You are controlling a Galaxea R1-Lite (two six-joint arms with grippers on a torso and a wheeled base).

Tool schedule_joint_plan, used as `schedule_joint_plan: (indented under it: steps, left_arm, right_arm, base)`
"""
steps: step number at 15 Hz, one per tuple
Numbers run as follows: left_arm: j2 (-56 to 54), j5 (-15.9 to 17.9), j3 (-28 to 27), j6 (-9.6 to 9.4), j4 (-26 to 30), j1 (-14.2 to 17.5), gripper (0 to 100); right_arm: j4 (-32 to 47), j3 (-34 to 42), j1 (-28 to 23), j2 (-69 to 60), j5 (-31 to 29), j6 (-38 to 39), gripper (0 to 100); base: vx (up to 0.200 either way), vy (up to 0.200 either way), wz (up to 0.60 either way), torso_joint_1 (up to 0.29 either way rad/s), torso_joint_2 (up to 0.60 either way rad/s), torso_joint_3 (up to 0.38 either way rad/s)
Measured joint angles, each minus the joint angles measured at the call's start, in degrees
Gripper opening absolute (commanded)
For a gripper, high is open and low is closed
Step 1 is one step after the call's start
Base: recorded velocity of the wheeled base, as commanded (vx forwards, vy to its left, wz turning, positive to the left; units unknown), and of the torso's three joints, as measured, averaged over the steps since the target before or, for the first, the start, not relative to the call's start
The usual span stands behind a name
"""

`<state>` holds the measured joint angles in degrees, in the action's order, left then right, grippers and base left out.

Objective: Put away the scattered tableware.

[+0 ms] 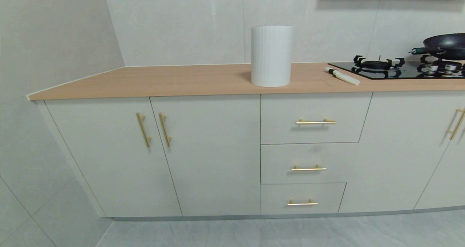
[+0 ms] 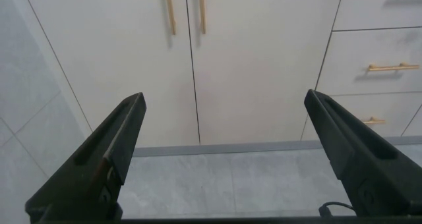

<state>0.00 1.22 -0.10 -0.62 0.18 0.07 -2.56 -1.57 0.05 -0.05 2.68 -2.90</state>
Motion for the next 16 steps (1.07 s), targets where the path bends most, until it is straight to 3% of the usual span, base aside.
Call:
schedule_joint_plan:
  steps: [10,16]
  left_arm:
    - [0.0,0.0,0.07,-0.35,-0.07,0.0,100]
    - [0.0,0.0,0.07,-0.13,-0.05,0.0,100]
  right_arm:
    - [2.63,1.57,0.0,-0.11,-2.47,4.78,100]
    - [2.69,1.57,0.02,-0.09,-2.55,4.75,100]
  base:
    - [0.0,0.0,0.0,0.0,0.0,0.0]
    - [0.2,0.0,0.0,0.007,0.0,0.003]
